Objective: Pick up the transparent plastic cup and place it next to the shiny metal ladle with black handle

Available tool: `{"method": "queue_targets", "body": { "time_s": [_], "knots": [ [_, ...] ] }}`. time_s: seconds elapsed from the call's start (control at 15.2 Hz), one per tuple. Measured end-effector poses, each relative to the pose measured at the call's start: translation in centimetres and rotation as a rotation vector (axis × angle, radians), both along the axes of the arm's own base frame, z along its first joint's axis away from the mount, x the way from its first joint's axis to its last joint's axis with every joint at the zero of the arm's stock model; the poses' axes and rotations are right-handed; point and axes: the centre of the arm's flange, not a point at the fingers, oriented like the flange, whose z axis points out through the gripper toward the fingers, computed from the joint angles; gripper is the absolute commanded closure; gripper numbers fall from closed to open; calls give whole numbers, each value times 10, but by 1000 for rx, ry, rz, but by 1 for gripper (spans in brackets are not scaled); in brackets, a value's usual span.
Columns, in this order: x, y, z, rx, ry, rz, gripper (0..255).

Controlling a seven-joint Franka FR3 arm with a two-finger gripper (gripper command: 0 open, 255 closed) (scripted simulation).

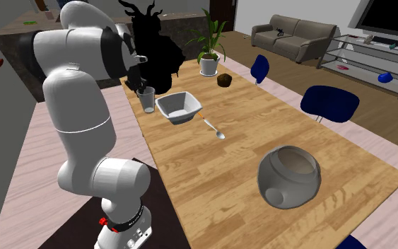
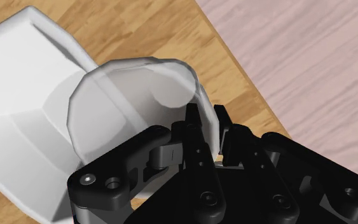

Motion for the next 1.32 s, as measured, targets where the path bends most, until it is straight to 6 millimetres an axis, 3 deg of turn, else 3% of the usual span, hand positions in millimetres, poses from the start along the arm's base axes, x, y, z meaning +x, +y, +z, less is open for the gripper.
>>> {"method": "queue_targets", "body": {
  "time_s": [0.73, 1.19, 1.25, 1.32],
  "knots": [
    [-2, 3, -57, 4, -3, 4, 255],
    [-1, 3, -62, 3, -2, 3, 255],
    [-1, 3, -62, 3, -2, 3, 0],
    [0, 2, -63, 2, -2, 2, 0]
  ]
}}
